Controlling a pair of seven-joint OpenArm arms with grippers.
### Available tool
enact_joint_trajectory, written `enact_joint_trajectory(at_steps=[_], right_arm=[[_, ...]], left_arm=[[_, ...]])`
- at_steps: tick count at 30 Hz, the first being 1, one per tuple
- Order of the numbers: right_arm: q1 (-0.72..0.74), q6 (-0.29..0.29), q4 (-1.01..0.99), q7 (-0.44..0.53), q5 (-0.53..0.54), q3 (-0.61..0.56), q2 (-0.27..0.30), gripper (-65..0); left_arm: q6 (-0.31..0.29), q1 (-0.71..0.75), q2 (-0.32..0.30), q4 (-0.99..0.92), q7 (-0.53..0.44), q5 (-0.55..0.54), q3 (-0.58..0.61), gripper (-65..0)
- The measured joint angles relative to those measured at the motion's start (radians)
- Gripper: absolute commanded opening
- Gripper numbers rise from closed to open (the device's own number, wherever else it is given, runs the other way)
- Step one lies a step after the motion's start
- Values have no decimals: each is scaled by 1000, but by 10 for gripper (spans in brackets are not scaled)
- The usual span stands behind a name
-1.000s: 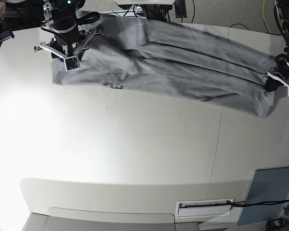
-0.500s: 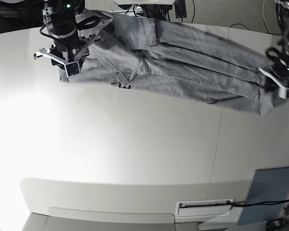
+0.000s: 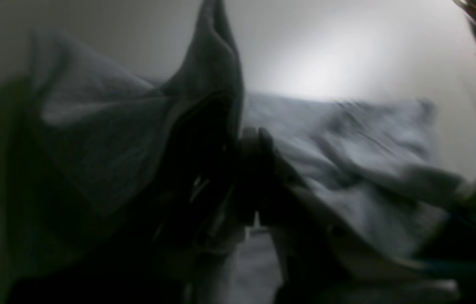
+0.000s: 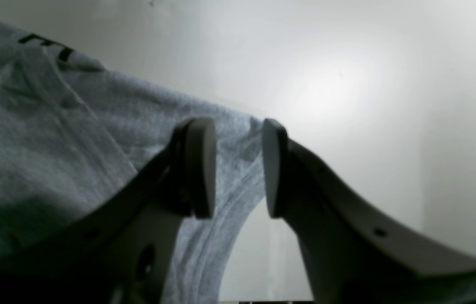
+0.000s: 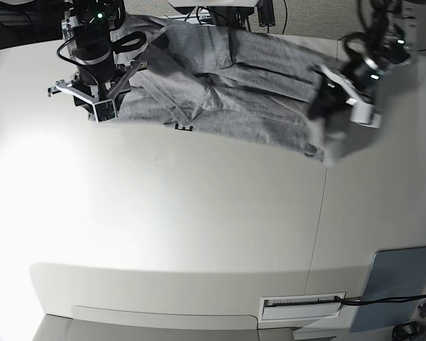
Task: Fold the T-shirt properly
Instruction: 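Grasp the folded end with the left gripper and fold it toward the right gripper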
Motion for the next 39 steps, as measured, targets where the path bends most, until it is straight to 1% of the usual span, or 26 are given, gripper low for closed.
enact_joint_trajectory(at_steps=[2, 3, 5, 8, 11, 12, 15, 17, 18, 19, 20, 21, 22, 23, 25, 27, 29, 32, 36, 37, 38, 39], right_arm=[[0, 0, 0, 0, 0, 0, 0, -459], [0, 0, 0, 0, 0, 0, 0, -459], [0, 0, 0, 0, 0, 0, 0, -459], [0, 0, 0, 0, 0, 0, 0, -459], [0, 0, 0, 0, 0, 0, 0, -459], [0, 0, 0, 0, 0, 0, 0, -459], [0, 0, 0, 0, 0, 0, 0, -459], [0, 0, 0, 0, 0, 0, 0, -459], [0, 0, 0, 0, 0, 0, 0, -459], [0, 0, 0, 0, 0, 0, 0, -459], [0, 0, 0, 0, 0, 0, 0, -459], [0, 0, 0, 0, 0, 0, 0, -459], [0, 0, 0, 0, 0, 0, 0, -459], [0, 0, 0, 0, 0, 0, 0, -459], [0, 0, 0, 0, 0, 0, 0, -459], [0, 0, 0, 0, 0, 0, 0, -459], [0, 1, 0, 0, 0, 0, 0, -459], [0, 1, 0, 0, 0, 0, 0, -459], [0, 1, 0, 0, 1, 0, 0, -459], [0, 1, 0, 0, 0, 0, 0, -459], [0, 0, 0, 0, -1, 0, 0, -459], [0, 1, 0, 0, 0, 0, 0, -459]], left_arm=[[0, -4, 10, 0, -3, 37, 76, -650], [11, -3, 16, 0, -3, 49, 109, -650], [51, -3, 16, -1, -11, 57, 167, -650], [56, -6, 15, -1, -26, 87, 229, -650], [57, -7, 24, -1, -50, 111, 270, -650], [57, -14, 37, -1, -48, 116, 276, -650], [87, -49, 77, -1, -48, 130, 297, -650], [92, -68, 79, -1, -17, 148, 316, -650], [91, -75, 79, -1, 6, 175, 331, -650], [90, -79, 79, -1, 18, 191, 348, -573], [66, -82, 79, -2, 29, 194, 362, -476], [30, -87, 76, -2, 27, 196, 380, -388], [3, -95, 74, -2, 26, 189, 402, -328], [-8, -106, 75, -2, 25, 188, 422, -310], [-7, -134, 81, -2, 12, 185, 448, -311], [-6, -166, 79, -2, 12, 188, 449, -311], [-4, -186, 80, -2, 14, 188, 421, -311], [-4, -186, 80, -2, 42, 189, 327, -311], [50, -150, 69, -2, 61, 187, 193, -311], [50, -138, 62, -2, 61, 188, 168, -321], [53, -126, 56, -2, 61, 204, 151, -349], [69, -115, 49, -2, 61, 240, 144, -397]])
